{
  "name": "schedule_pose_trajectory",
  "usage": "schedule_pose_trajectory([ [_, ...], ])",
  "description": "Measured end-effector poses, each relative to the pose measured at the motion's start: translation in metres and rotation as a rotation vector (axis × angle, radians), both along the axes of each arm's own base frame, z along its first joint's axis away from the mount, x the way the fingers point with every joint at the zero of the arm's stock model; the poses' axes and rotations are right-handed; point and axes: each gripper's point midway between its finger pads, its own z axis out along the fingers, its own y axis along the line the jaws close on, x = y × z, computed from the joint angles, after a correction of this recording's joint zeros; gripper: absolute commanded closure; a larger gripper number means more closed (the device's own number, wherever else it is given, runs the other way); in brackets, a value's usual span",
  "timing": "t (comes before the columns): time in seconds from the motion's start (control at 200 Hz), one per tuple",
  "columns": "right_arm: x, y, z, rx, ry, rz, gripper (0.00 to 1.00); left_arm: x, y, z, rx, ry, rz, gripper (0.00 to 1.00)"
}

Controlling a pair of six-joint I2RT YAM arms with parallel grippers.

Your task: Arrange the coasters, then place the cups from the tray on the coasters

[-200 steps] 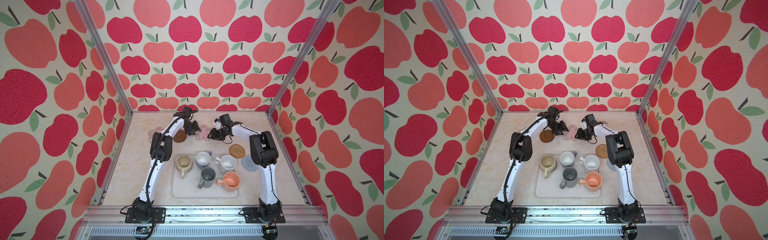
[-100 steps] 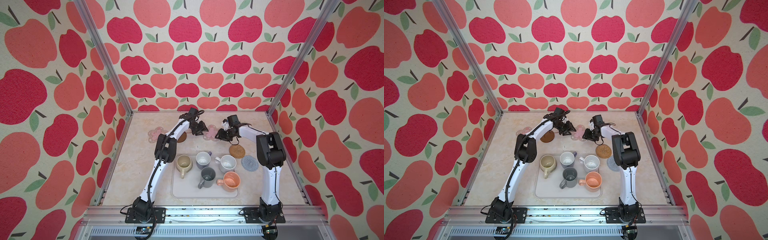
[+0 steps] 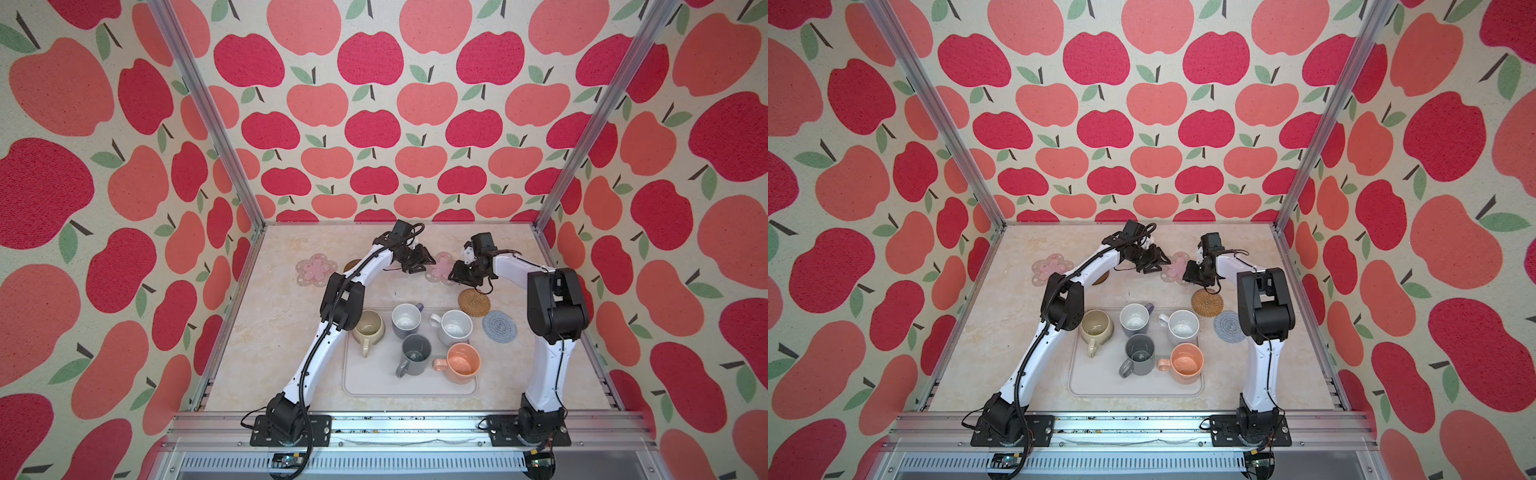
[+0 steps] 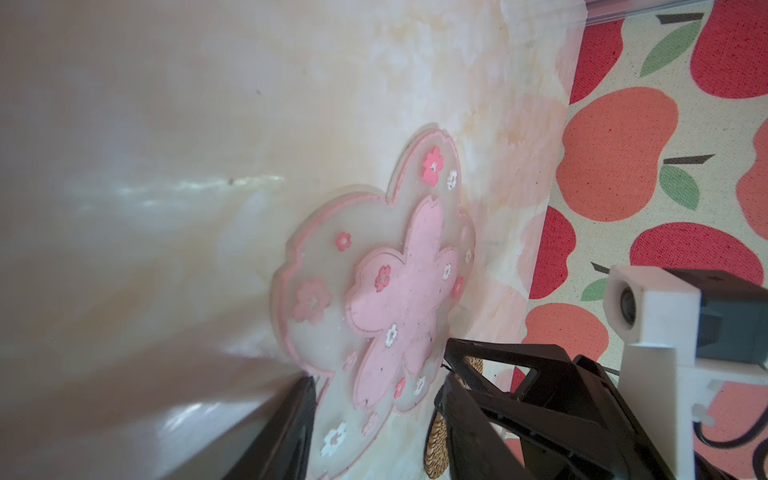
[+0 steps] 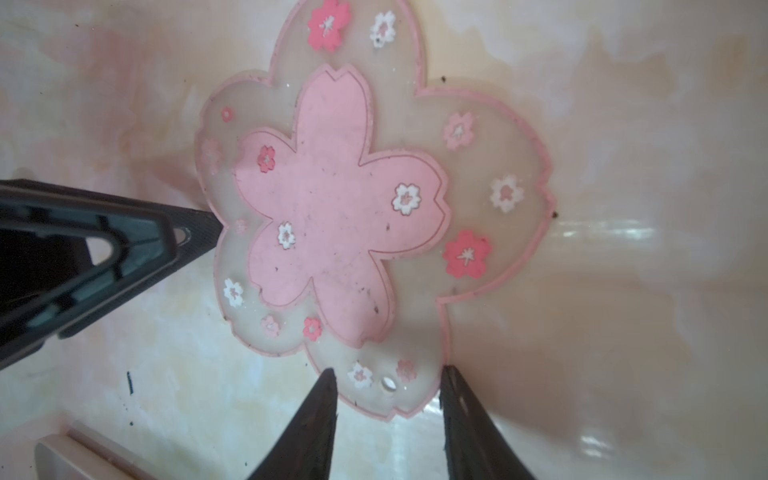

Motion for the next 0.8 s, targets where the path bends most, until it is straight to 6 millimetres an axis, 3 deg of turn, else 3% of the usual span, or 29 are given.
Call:
schedule_pose_trajectory([
  [0.22, -0.001, -0.021, 0.000, -0.032, 0.007, -0.018, 0.54, -0.008, -0.013, 0.001, -0.011, 0.004, -0.012, 0.48],
  [0.425, -0.001, -0.032, 0.002, -0.050, 0.010, -0.032, 0.53, -0.007, -0.006, 0.002, 0.007, -0.006, -0.012, 0.48],
  [0.6, 0.001, -0.030, 0.022, -0.051, -0.035, -0.029, 0.51, 0.006, 0.047, 0.015, 0.081, -0.010, 0.050, 0.47],
  [0.8, 0.004, -0.008, 0.054, -0.085, -0.121, 0.026, 0.49, 0.015, 0.132, 0.081, 0.117, -0.091, 0.169, 0.47],
])
